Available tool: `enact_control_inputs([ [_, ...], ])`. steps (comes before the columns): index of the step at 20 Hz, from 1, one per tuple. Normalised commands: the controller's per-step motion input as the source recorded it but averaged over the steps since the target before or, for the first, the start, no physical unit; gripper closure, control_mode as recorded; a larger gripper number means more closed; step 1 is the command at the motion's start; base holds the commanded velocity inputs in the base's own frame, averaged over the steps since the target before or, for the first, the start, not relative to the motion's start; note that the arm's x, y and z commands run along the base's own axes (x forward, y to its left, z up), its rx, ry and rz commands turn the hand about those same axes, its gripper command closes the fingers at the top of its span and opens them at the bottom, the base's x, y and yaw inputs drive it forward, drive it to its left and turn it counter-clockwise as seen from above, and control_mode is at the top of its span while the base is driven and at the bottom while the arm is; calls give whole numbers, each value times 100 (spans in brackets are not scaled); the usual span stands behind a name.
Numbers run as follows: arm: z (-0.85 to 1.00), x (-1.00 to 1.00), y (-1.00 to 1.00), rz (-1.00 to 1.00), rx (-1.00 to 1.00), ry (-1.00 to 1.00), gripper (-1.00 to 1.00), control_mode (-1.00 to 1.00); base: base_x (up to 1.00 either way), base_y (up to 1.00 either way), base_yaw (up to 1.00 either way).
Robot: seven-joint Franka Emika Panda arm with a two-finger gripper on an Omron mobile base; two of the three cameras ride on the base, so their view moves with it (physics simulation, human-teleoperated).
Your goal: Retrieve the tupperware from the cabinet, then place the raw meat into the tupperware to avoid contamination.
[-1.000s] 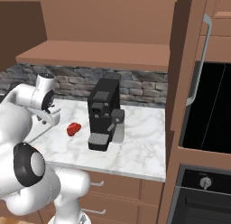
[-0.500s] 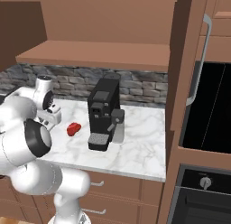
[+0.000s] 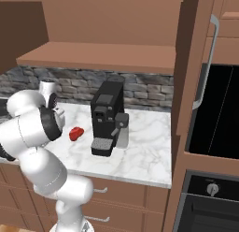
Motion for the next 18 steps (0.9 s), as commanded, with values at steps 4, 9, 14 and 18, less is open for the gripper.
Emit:
enact_control_inputs([
  [4,-20,24,10,6,0,1,100,-100,0,0,0],
  [9,-16,27,8,6,0,-4,100,-100,0,0,0],
  [14,-28,22,8,5,0,-3,100,-100,0,0,0],
  [18,-17,18,6,2,-2,-6,100,-100,0,0,0],
])
